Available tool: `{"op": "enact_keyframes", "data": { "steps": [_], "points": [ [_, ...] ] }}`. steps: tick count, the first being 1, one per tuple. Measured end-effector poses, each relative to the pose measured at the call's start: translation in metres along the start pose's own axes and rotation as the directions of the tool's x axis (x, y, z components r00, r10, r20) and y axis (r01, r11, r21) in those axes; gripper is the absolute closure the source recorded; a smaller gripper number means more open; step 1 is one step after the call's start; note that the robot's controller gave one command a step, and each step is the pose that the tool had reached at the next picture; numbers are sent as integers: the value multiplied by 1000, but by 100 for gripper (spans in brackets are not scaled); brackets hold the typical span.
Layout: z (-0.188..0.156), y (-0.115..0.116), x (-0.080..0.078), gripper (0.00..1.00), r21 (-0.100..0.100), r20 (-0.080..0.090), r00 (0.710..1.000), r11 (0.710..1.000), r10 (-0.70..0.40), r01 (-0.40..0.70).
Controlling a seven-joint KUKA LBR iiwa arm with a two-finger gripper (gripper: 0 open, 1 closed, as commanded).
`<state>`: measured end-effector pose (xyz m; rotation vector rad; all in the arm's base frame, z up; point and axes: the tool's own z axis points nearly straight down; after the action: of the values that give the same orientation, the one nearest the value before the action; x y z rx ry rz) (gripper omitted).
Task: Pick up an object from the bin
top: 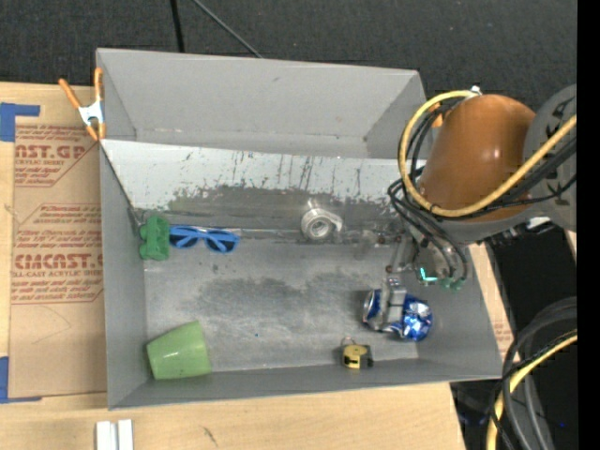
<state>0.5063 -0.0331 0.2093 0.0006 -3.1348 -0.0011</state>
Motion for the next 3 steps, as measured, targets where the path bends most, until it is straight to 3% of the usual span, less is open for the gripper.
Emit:
{"op": "enact_keyframes", "data": {
  "steps": [1, 2, 3],
  "points": [
    [119, -79, -8, 0, 0, 1, 990, 990, 142, -142],
    [114, -77, -10, 100, 1, 10, 990, 990, 138, -138],
    [138, -91, -8, 100, -3, 6, 1000, 1000, 23, -23]
  ]
}}
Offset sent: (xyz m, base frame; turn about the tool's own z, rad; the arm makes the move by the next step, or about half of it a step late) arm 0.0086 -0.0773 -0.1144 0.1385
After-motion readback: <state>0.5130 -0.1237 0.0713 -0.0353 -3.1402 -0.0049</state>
